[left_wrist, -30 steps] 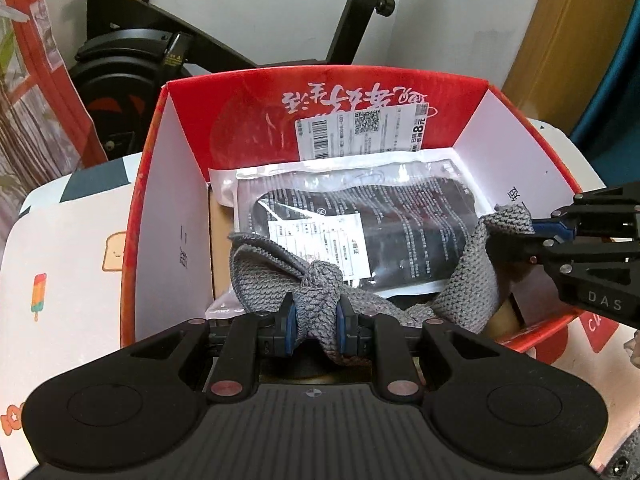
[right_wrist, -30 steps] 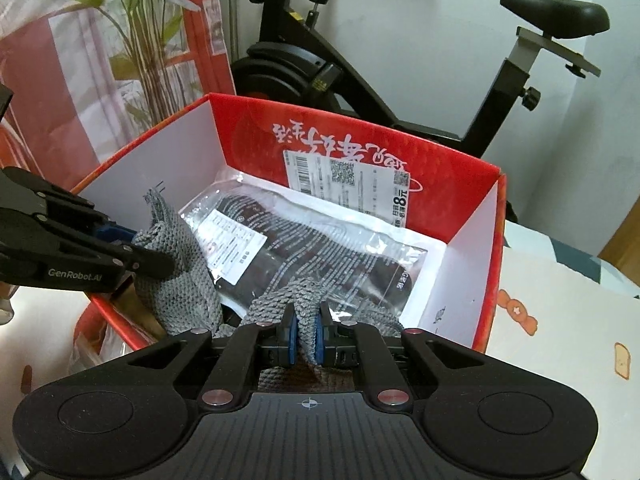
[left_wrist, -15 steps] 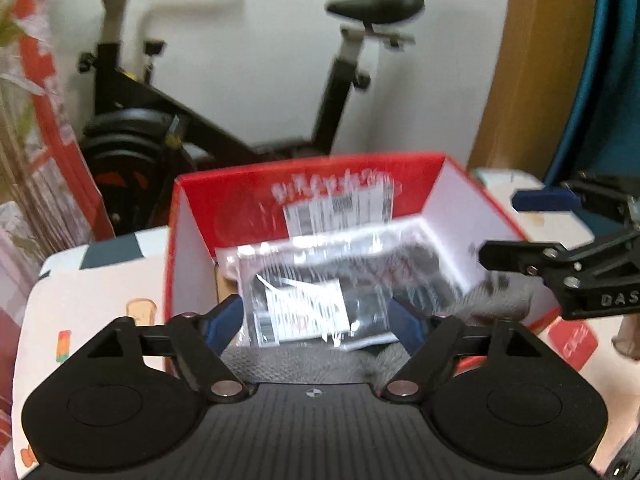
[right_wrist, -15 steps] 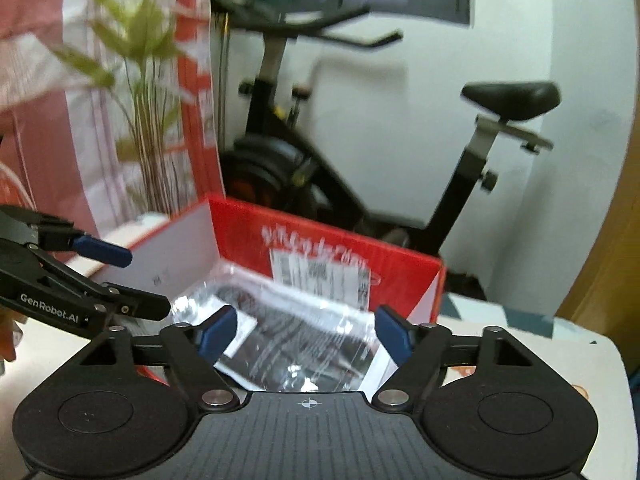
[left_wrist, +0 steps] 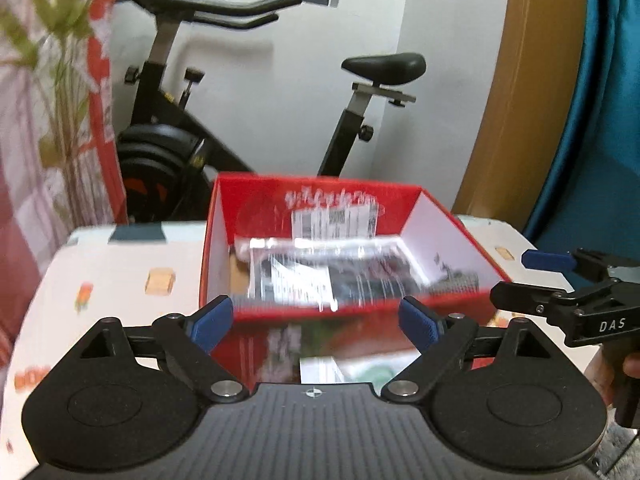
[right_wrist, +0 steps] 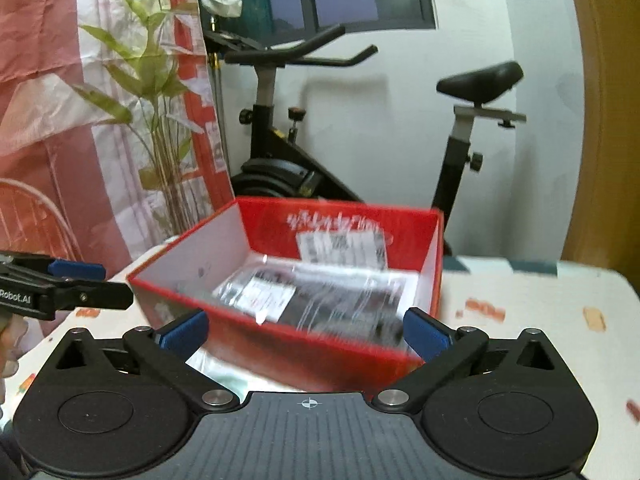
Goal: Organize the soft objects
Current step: 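Reach down and grasp the blue cotton pad bag with both tools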
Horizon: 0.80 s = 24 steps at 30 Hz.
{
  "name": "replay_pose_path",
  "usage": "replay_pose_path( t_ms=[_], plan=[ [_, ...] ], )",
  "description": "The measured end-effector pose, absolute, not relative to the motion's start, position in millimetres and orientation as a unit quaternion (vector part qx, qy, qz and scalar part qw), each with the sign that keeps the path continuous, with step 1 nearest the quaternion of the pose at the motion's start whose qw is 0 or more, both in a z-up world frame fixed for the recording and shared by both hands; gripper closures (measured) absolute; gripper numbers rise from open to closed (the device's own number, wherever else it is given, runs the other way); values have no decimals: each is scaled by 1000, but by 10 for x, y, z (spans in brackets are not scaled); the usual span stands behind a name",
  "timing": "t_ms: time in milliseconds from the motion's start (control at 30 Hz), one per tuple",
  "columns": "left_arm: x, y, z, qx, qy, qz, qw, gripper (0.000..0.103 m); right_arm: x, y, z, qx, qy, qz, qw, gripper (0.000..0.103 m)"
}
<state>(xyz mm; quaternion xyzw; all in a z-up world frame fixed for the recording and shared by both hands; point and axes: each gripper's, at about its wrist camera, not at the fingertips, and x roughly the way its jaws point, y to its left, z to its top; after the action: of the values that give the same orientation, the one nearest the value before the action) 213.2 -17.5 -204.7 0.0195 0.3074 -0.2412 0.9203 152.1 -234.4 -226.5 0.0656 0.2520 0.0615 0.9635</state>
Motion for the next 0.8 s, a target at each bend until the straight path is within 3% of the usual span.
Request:
replay_pose_path(
  t_ms=[200, 367, 567, 800],
  plan=[
    [1844, 31, -2401, -11, 353, -234, 906, 15, 1224, -2172, -2576, 95, 286, 76, 951, 1],
    [1671, 202, -2715, -50, 391, -225, 891, 27, 1042, -2011, -2787, 103, 318, 86, 938, 4],
    [1553, 288, -2960, -90, 420, -228, 874, 48, 934, -1914, -2989, 134, 359, 105, 918, 25],
    [1440, 214, -3077, -91, 433, -240, 864, 50, 894, -1827, -3119, 154, 380, 131, 903, 32]
  ],
)
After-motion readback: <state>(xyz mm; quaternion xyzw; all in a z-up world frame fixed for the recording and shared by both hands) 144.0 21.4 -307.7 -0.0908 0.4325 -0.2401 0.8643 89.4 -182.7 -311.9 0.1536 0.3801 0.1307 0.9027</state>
